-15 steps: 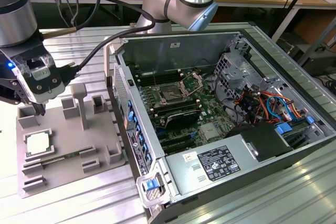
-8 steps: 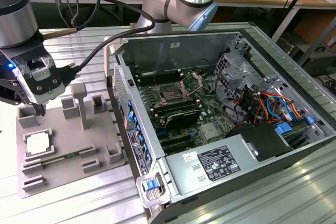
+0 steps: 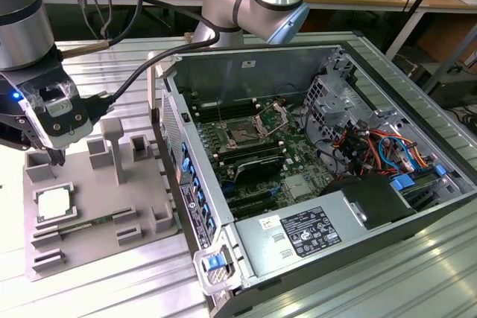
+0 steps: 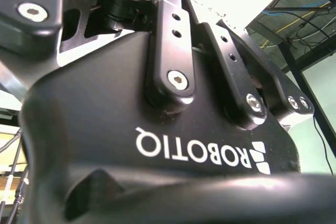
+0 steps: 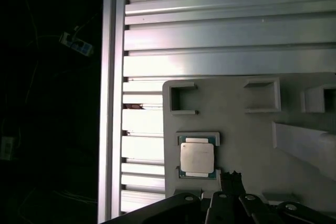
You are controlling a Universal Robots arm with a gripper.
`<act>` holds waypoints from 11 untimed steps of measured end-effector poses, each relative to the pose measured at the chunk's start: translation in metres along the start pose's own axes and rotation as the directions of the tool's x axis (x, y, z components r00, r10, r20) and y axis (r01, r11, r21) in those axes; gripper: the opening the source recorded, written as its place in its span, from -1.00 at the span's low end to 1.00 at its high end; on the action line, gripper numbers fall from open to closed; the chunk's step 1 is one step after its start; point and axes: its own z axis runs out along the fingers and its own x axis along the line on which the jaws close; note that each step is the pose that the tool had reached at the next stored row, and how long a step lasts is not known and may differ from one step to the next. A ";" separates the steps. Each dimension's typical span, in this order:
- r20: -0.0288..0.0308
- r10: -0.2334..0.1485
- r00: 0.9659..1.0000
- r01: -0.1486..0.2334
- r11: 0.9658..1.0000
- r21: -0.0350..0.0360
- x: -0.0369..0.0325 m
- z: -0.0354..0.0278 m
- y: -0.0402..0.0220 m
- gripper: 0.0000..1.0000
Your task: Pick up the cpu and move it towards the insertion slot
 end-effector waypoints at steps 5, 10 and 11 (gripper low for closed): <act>0.000 0.000 1.000 0.000 1.000 0.000 0.0000 0.0016 0.0000 -0.79; 0.000 0.000 1.000 0.000 1.000 0.000 0.0000 0.0029 -0.0001 -0.79; 0.000 0.000 1.000 0.000 1.000 0.000 0.0000 0.0031 -0.0001 -0.79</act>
